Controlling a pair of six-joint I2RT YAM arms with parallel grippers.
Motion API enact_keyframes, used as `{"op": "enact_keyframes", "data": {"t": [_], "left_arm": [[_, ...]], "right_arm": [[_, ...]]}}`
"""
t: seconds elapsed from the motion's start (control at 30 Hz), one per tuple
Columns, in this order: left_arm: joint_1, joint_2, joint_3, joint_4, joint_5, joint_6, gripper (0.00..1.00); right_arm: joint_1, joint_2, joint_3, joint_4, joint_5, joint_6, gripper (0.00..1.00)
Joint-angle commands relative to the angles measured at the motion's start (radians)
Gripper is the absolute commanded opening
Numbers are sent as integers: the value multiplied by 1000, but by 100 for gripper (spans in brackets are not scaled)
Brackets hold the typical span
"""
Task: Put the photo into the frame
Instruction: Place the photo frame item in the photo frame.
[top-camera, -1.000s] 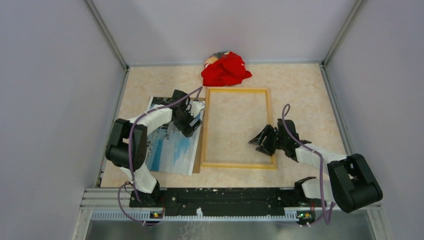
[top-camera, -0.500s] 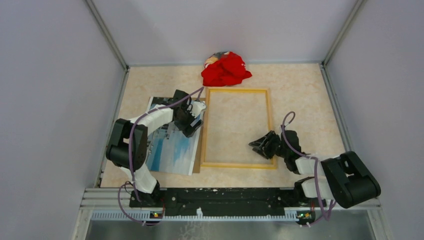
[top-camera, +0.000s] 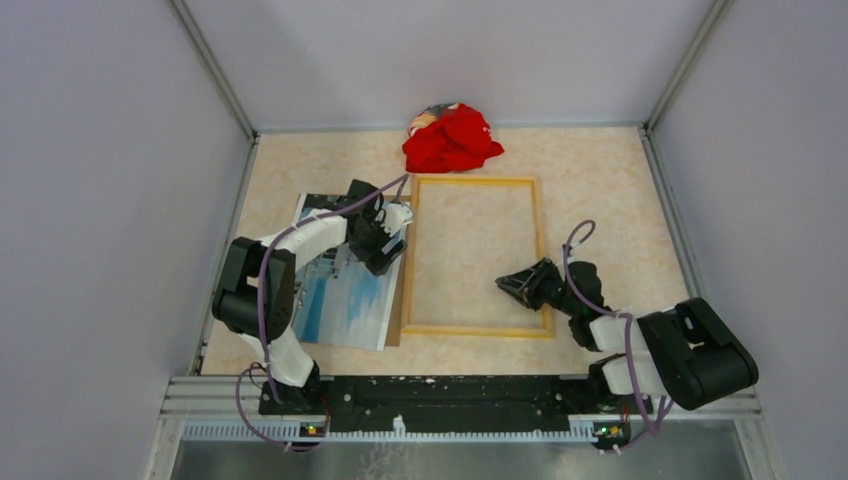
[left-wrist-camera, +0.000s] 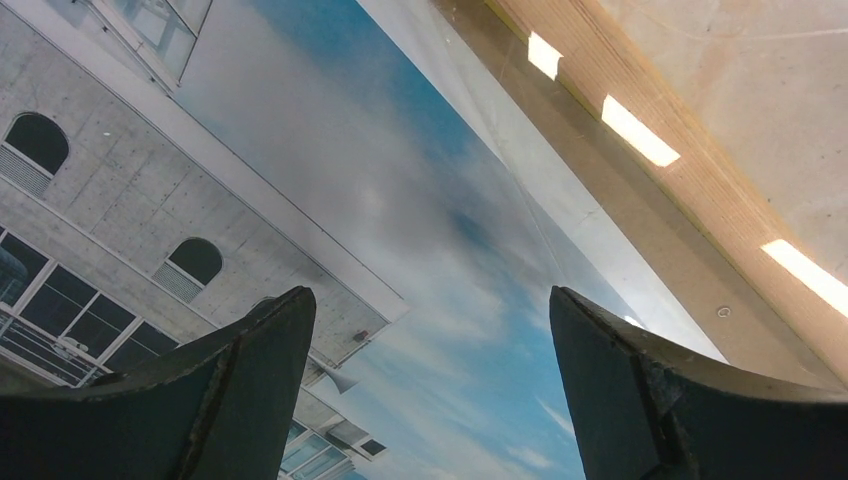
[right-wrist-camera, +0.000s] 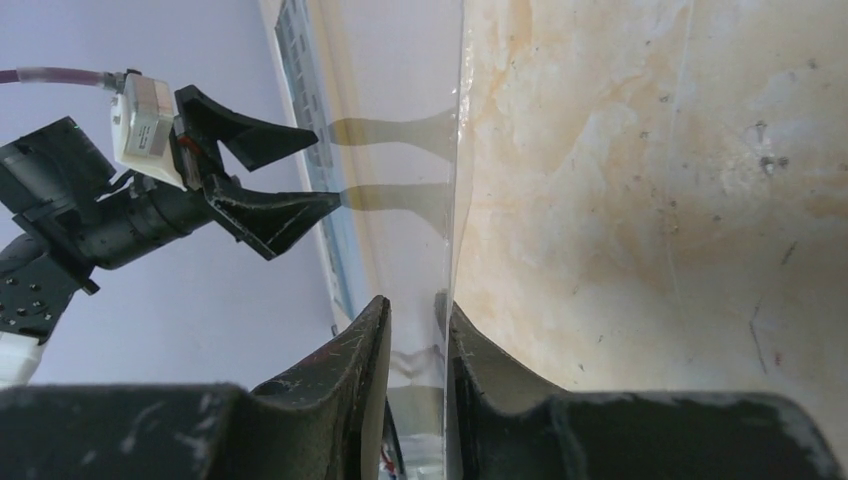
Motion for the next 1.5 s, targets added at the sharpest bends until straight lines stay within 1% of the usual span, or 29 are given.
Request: {"op": "enact_keyframes", "data": {"t": [0.0, 0.07, 0.1, 0.13, 0.2, 0.23, 0.27, 0.33, 0.4, 0.5, 0.57, 0.63, 0.7, 0.9, 1.03, 1.13, 1.23, 1.37, 1.47], "left_arm": [[-7, 10, 42, -10, 41, -15, 93], [-8, 10, 52, -19, 47, -16, 94], [-8, 9, 56, -26, 51, -18, 94], [-8, 6, 62, -33, 53, -19, 94], [-7, -2, 72, -45, 53, -19, 94], [-6, -8, 74, -47, 49, -19, 94], [-4, -15, 77, -48, 44, -20, 94], [-1, -25, 85, -52, 32, -24, 95], [5, -28, 96, -57, 25, -28, 95], [21, -25, 116, -64, 30, -36, 95], [26, -24, 122, -63, 30, -40, 95], [29, -25, 121, -60, 26, -46, 95], [30, -24, 122, -56, 23, -55, 94], [31, 9, 151, -42, 43, -94, 93], [29, 48, 203, -67, 119, -121, 89], [25, 61, 217, -67, 144, -126, 86], [18, 68, 211, -66, 155, -124, 84], [6, 66, 176, -55, 168, -114, 79], [3, 67, 157, -44, 178, -112, 73]], "right_arm": [[20, -8, 31, 105, -7, 14, 18], [20, -24, 45, 89, -11, 10, 6], [20, -45, 67, 38, -12, -9, 1], [19, -73, 118, -42, -19, -45, 0], [18, -140, 238, -286, -11, -159, 0], [16, -175, 307, -414, 1, -253, 0], [12, -189, 381, -531, 8, -323, 0], [-15, -182, 511, -708, -12, -437, 0], [-69, -134, 614, -830, -104, -514, 0], [-159, -10, 755, -965, -279, -607, 0], [-175, 46, 828, -1036, -326, -667, 0], [-176, 71, 872, -1075, -336, -689, 0], [-176, 64, 879, -1073, -336, -686, 0], [-181, 27, 811, -1064, -308, -623, 0], [-181, -45, 733, -1043, -273, -587, 0], [-180, -86, 695, -1062, -258, -584, 0], [-181, -116, 658, -1067, -256, -585, 0], [-181, -149, 628, -1069, -261, -580, 0], [-181, -163, 640, -1061, -279, -576, 0]]}}
